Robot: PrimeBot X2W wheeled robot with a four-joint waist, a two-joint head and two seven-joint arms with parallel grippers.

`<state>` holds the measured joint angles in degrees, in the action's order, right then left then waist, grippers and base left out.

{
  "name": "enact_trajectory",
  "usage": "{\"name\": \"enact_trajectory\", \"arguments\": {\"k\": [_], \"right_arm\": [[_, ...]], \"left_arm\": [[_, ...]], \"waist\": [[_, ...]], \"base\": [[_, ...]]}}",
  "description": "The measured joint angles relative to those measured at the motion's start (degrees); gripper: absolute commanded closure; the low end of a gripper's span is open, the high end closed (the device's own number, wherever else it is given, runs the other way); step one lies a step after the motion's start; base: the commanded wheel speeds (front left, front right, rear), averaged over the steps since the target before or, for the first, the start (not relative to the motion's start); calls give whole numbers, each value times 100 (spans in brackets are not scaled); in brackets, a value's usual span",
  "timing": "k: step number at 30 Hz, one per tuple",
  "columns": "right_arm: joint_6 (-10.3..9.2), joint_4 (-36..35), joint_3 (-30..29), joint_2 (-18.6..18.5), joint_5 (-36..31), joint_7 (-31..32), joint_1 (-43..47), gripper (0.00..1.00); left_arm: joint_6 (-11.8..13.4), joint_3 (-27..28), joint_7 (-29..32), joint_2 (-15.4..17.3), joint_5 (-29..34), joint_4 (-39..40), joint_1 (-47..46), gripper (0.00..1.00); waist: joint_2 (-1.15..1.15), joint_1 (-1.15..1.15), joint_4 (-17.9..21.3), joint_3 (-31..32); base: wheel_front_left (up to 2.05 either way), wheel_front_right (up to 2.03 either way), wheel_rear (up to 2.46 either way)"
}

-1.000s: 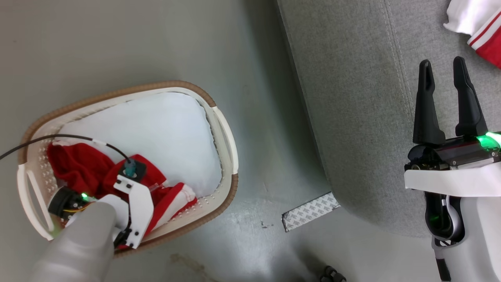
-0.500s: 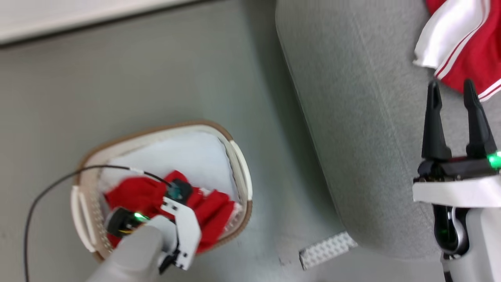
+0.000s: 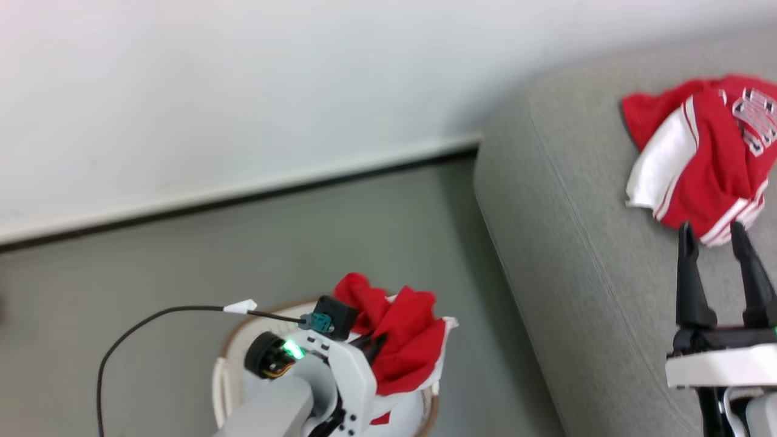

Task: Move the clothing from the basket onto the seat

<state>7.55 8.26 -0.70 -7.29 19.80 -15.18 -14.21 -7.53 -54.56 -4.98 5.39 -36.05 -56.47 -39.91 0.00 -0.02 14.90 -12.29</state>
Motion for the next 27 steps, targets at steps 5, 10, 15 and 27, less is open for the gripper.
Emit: {"name": "enact_trajectory", "arguments": {"k": [5, 10, 15, 27], "right_arm": [[0, 114, 34, -165, 93, 0, 336, 0], [0, 141, 115, -274, 148, 0, 576, 0], [0, 164, 355, -320, 199, 0, 634, 0], [0, 342, 1059, -253, 341, 0, 558, 0]], "left_arm": [[0, 16, -485, -60, -182, 428, -9, 100], [1, 230, -743, -55, -365, 1002, -213, 100], [209, 381, -820, 79, -300, 1702, -558, 100], [668, 601, -486, 297, -365, 3096, -844, 100]], "waist": [[0, 0, -284, 614], [0, -1, -558, 1073], [0, 0, -782, 1320], [0, 1, -857, 1396]], "base": [[0, 0, 0], [0, 0, 0], [0, 0, 0], [0, 0, 0]]}}
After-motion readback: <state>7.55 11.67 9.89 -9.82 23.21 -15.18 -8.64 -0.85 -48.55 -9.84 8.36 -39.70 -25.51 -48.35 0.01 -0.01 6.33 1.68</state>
